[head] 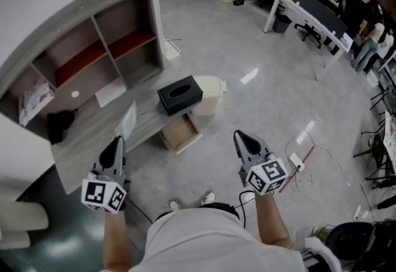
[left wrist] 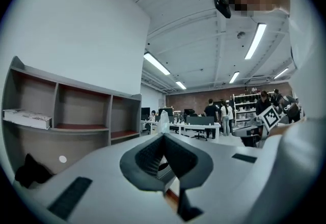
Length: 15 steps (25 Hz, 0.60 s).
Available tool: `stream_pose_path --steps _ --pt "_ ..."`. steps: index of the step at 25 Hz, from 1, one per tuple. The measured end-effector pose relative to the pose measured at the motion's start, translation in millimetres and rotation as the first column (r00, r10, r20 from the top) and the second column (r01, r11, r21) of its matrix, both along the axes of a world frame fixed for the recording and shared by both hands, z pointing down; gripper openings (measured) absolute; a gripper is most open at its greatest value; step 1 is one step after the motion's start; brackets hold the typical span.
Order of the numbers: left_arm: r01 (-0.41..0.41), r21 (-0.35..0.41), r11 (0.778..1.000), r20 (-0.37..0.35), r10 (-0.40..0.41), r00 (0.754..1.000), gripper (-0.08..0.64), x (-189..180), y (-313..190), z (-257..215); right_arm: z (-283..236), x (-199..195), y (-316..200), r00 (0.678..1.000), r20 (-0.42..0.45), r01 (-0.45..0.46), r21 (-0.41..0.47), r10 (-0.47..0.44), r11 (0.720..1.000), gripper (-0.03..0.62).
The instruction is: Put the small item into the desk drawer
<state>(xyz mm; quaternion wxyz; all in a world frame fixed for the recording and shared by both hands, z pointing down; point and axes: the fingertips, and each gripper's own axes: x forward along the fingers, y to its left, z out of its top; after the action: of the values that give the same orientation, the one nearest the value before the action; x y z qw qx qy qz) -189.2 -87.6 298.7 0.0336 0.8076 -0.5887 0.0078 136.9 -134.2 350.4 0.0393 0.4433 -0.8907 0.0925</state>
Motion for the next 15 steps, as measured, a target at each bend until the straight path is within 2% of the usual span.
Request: stream_pose_path --steps 5,10,15 --pt "0.026 0.068 0.997 -0.004 -0.026 1.0 0.018 -6 10 -27 -12 28 -5 0.999 -0.017 -0.047 0.015 0.047 0.999 0.022" --pt "0.06 0.071 0.996 -0.039 -0.057 0.998 0.018 -17 20 -28 -24 52 -8 0.995 -0.017 -0.097 0.037 0.098 0.995 0.022" --pt "0.116 0.099 0.988 -0.053 -0.111 0.992 0.018 -25 32 -27 -32 55 -4 0.994 -0.029 -0.102 0.042 0.103 0.994 0.023"
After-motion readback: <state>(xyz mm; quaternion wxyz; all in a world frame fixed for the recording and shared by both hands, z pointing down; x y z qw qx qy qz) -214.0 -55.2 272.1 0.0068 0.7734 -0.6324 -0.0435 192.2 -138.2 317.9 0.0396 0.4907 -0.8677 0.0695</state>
